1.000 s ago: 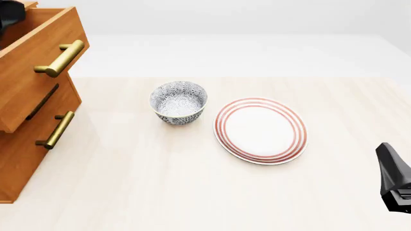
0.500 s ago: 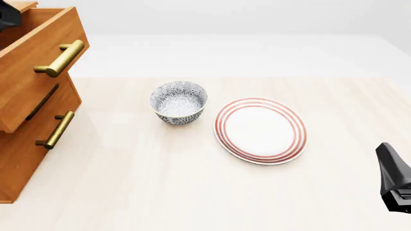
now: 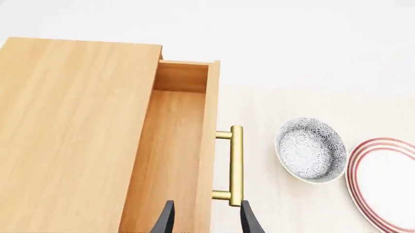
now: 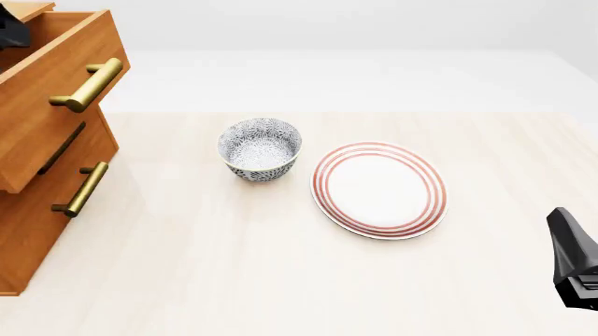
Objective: Open the top drawer of the cabinet.
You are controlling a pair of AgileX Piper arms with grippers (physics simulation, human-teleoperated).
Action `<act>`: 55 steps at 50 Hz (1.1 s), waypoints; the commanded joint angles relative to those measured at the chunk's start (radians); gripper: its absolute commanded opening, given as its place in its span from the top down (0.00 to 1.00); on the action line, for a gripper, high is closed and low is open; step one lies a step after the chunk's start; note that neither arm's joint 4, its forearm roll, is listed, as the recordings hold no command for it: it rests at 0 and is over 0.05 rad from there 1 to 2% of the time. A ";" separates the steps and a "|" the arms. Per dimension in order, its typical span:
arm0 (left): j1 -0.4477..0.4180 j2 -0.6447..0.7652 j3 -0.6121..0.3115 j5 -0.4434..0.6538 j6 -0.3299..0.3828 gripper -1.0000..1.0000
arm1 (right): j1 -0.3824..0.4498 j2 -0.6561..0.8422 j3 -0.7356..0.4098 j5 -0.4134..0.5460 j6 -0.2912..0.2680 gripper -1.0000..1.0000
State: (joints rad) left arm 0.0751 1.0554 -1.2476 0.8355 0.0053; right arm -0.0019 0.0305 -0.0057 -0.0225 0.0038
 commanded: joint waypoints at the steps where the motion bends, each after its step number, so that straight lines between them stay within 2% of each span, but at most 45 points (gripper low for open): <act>1: -0.001 0.010 -0.006 0.021 -0.006 0.00 | 0.000 -0.005 0.001 0.004 -0.001 0.00; 26: -0.005 0.032 0.083 -0.056 -0.023 0.00 | -0.001 -0.005 0.001 0.003 -0.001 0.00; 55: -0.019 0.074 0.140 -0.115 -0.015 0.00 | 0.000 0.001 0.001 -0.002 -0.001 0.00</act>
State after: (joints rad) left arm 0.0654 1.1130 -1.1252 0.7418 -0.0140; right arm -0.0026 0.0350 -0.0053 -0.0272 0.0035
